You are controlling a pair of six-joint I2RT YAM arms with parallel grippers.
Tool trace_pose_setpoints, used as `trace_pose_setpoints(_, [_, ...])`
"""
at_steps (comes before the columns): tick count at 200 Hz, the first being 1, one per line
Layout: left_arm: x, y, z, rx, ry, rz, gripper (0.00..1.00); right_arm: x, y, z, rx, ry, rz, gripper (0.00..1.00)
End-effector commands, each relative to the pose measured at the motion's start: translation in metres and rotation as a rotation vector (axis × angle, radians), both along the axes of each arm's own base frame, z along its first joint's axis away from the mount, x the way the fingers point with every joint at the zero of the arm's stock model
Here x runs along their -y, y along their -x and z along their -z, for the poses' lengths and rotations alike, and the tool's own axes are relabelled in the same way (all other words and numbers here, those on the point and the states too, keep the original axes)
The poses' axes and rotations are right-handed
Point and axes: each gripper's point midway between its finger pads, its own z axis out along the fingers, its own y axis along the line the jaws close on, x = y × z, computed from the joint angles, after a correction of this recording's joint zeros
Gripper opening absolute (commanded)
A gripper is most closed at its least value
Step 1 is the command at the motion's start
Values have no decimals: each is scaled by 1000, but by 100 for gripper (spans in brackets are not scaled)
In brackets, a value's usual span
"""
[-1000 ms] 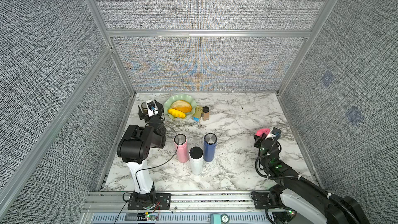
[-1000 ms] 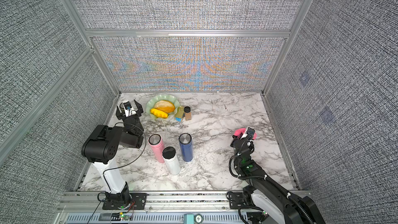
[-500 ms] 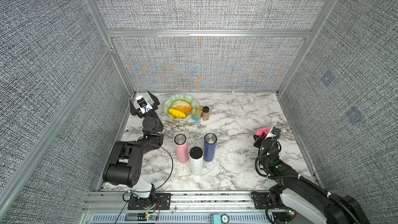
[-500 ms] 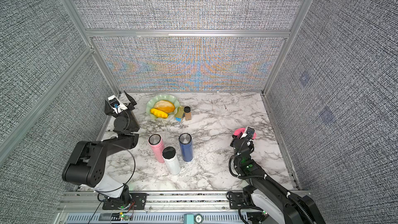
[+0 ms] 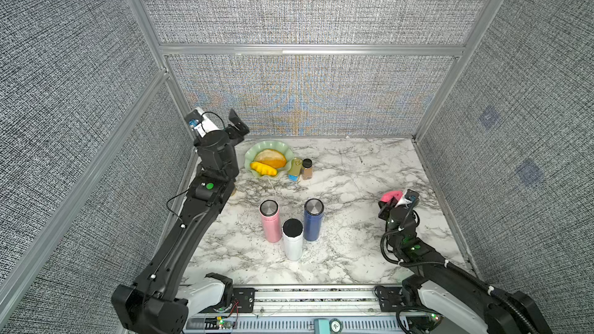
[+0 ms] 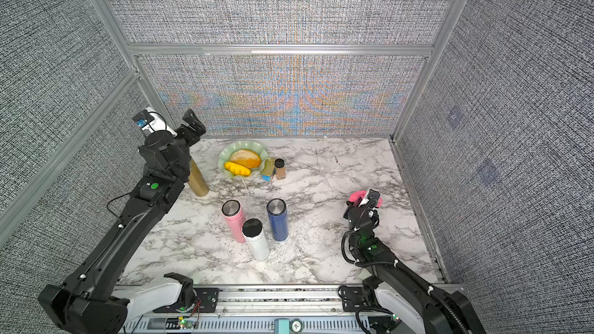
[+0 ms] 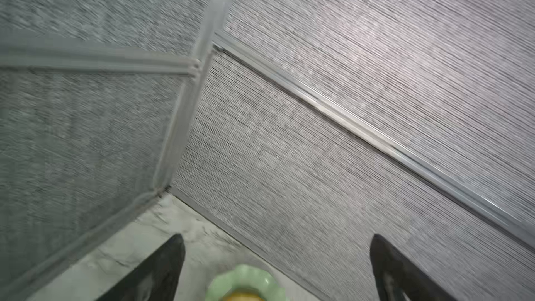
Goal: Wipe the surface of the thermos
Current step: Place the thermos at the center of the board.
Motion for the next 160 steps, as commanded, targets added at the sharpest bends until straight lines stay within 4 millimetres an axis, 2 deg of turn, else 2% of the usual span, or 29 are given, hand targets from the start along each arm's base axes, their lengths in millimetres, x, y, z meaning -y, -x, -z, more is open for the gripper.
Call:
trace_pose_setpoints(1, [31, 21, 15, -37, 45, 182, 99, 0, -2, -7, 20, -7, 3, 0])
trace_pose_setpoints(11, [49, 39, -3, 87, -62, 325, 99, -1, -2, -6, 18, -6, 2, 0])
trace_pose_setpoints(13, [50, 42, -1, 97, -83, 339, 99, -1, -2, -6, 17, -6, 3, 0])
trace_pose_setpoints(30, [14, 69, 24, 196, 178, 231, 99, -1, -2, -6, 17, -6, 2, 0])
trace_pose_setpoints(31, [13, 73, 19, 226, 183, 233, 99, -1, -2, -6, 18, -6, 1, 0])
trace_pose_setpoints(32, [13, 74, 25, 224, 168, 235, 99, -1, -2, -6, 17, -6, 2, 0])
trace_pose_setpoints(36, [12, 85, 18, 327, 155, 254, 99, -1, -3, -7, 19, -8, 1, 0])
trace_pose_setpoints(45, [15, 104, 8, 437, 122, 310, 99, -1, -3, -6, 16, -6, 2, 0])
trace_pose_setpoints(58, [19, 110, 9, 438, 131, 350, 99, -2, -3, -6, 13, -5, 0, 0])
trace_pose_setpoints(72, [32, 103, 8, 337, 121, 407, 99, -2, -5, -5, 7, -2, -1, 0])
trace_pose_setpoints(92, [64, 81, 13, 157, 113, 509, 99, -3, -7, -5, -3, 4, -1, 0])
trace_pose_setpoints(106, [97, 72, 21, 100, 80, 578, 99, -4, -8, -4, -11, 7, -4, 0])
trace_pose_setpoints(121, [136, 65, 39, 18, -9, 558, 99, -4, -8, -5, -11, 7, -4, 0])
trace_pose_setpoints(141, [192, 73, 61, -54, -170, 482, 99, -4, -8, -4, -11, 6, -4, 0])
trace_pose_setpoints(148, [213, 80, 64, -57, -236, 450, 99, -4, -8, -5, -9, 5, -4, 0])
trace_pose_setpoints(160, [237, 89, 68, -65, -334, 343, 99, -4, -8, -4, -13, 8, -4, 0])
